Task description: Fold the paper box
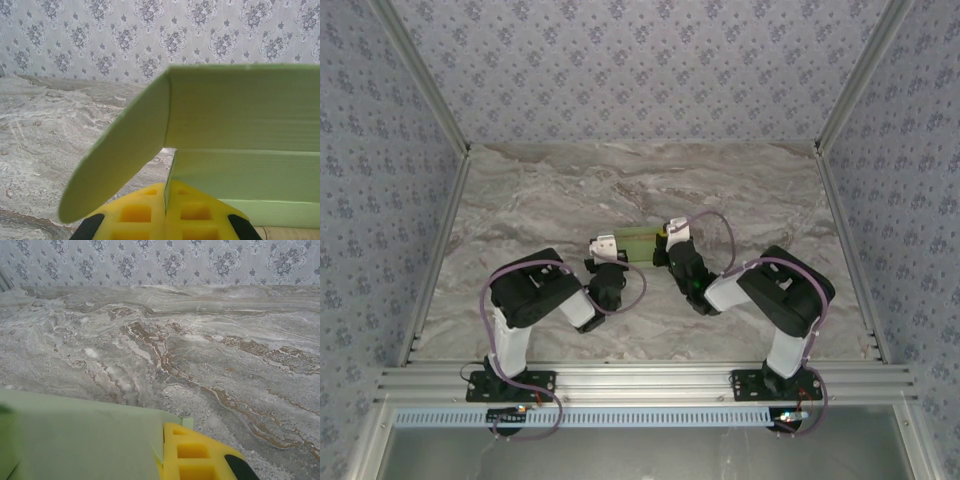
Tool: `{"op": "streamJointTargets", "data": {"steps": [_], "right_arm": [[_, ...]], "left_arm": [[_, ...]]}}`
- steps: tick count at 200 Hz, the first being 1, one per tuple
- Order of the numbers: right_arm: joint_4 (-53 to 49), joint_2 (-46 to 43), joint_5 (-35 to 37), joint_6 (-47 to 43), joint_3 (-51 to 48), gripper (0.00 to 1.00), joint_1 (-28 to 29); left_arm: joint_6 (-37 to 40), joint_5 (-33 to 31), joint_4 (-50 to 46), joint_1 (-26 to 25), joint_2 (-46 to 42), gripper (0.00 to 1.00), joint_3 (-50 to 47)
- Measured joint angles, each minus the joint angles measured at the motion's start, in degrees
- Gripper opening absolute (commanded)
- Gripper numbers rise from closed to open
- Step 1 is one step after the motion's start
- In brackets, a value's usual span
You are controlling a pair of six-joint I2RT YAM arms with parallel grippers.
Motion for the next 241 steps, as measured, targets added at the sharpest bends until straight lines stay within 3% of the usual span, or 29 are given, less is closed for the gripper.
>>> {"op": "streamJointTargets", "data": {"steps": [42, 120, 241], "right_arm": [[-0.63, 0.13, 1.62, 2.12, 0.33, 0.05, 0.66], [-16.65, -3.67, 3.67, 11.19, 5.62, 0.05, 1.09], [-27.69, -5.27, 4.74, 22.10, 9.57, 0.05, 1.44]], "left_arm": [[0.79, -0.07, 0.83, -0.13, 0.31, 0.00, -0.13], [0.83, -0.24, 0.33, -0.42, 0.07, 0.00, -0.11], [0.57, -0.24, -2.84, -0.52, -1.42, 0.00, 0.26]]}}
